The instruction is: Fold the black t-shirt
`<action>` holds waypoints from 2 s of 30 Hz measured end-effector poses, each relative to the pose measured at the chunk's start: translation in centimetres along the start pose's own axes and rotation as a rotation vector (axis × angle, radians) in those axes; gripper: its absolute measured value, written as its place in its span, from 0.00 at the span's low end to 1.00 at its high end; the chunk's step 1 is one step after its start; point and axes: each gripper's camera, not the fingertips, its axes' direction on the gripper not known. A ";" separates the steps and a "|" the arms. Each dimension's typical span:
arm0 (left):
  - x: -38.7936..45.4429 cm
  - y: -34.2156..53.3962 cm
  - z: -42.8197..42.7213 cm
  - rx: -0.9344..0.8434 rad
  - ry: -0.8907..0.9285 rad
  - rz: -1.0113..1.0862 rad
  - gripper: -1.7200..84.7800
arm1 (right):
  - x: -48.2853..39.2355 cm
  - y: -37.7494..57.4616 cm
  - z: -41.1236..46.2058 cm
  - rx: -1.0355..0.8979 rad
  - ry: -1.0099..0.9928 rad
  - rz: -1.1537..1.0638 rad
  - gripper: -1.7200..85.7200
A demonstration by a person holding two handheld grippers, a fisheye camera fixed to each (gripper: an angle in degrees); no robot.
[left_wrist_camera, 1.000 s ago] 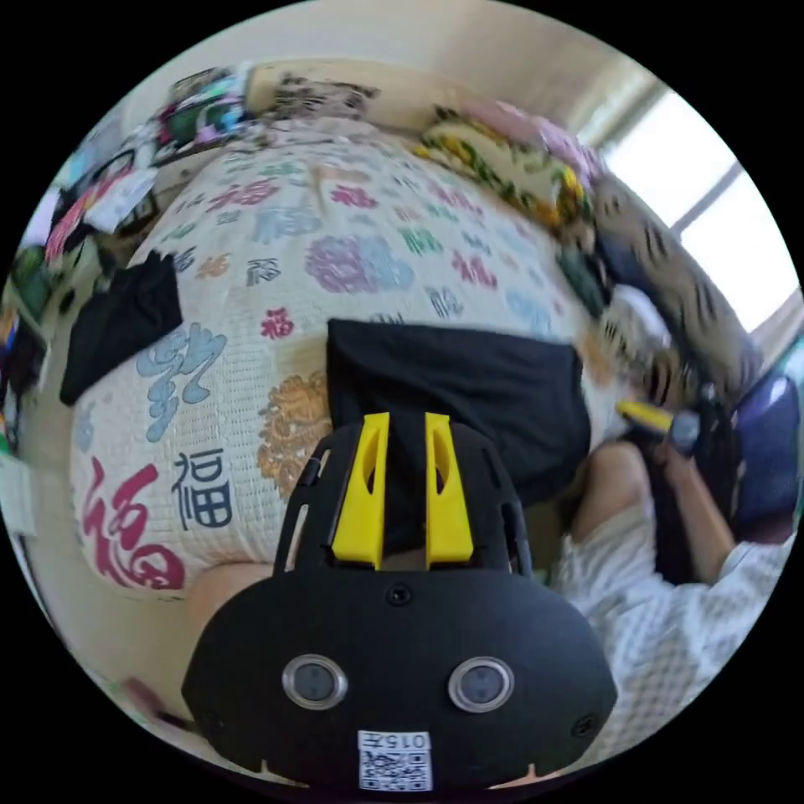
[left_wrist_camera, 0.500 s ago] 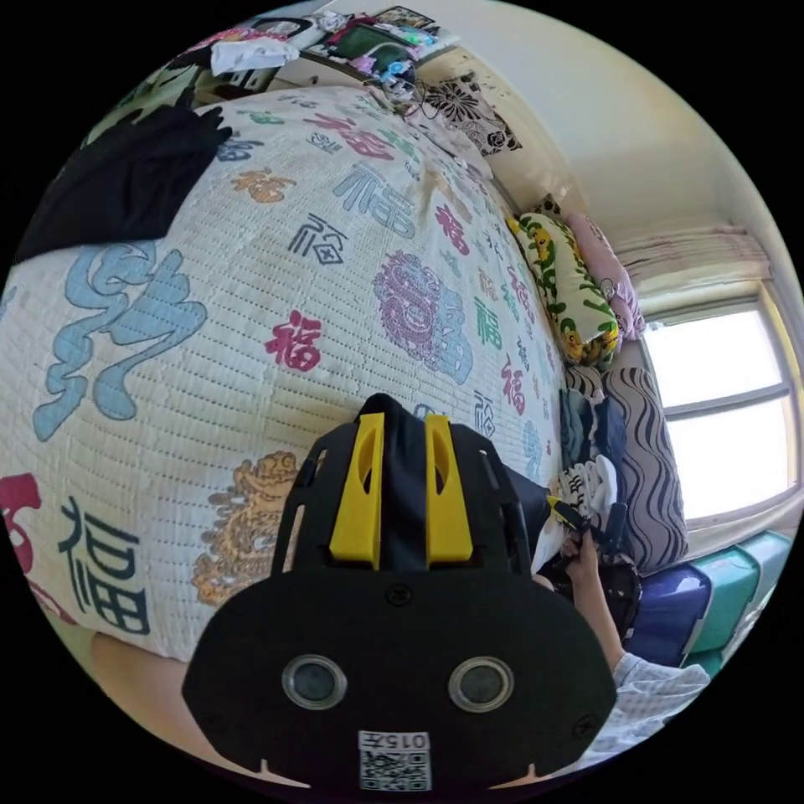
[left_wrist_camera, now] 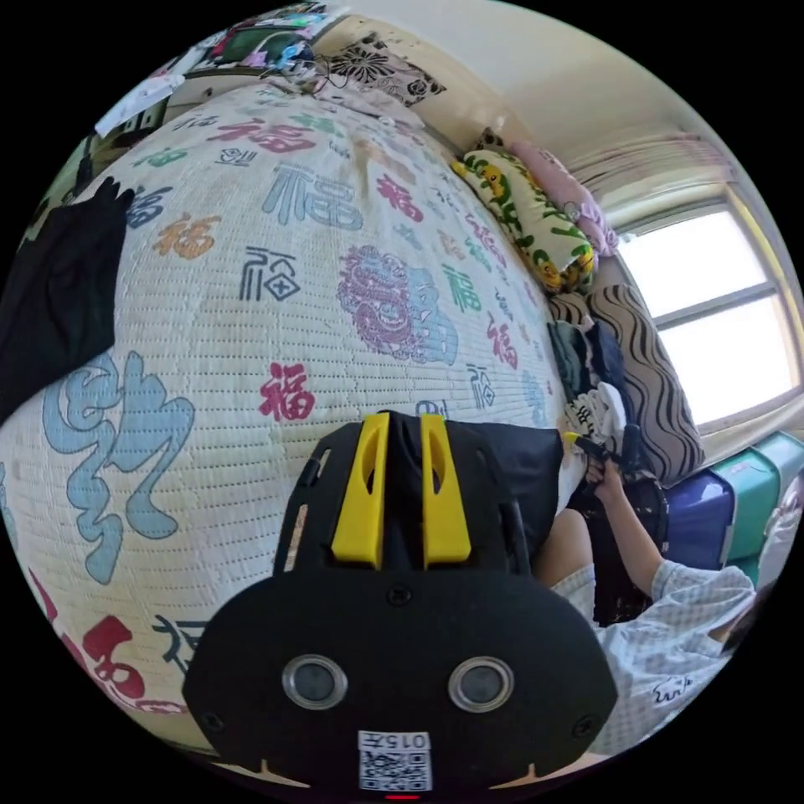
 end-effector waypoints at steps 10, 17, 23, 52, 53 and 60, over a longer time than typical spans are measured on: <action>-5.9 -1.3 3.3 -0.030 0.226 -0.065 0.19 | 6.0 -1.6 -1.0 -0.043 -0.317 0.127 0.12; -7.1 -2.2 5.9 -0.108 0.366 -0.030 0.04 | 7.5 -3.5 -1.1 -0.122 -0.499 0.124 0.04; -5.2 -5.1 3.6 -0.069 0.337 0.063 0.01 | 6.2 -4.9 -3.8 -0.057 -0.366 0.056 0.02; 0.1 5.1 8.9 -0.162 0.188 -0.007 0.12 | -8.6 1.8 5.5 -0.231 -0.145 -0.293 0.09; 0.2 6.3 9.9 -0.166 0.192 -0.037 0.12 | -10.2 3.3 7.6 -0.270 -0.147 -0.324 0.09; 1.3 8.2 12.9 -0.145 0.119 -0.070 0.08 | -14.0 5.6 17.0 -0.311 0.094 -0.366 0.06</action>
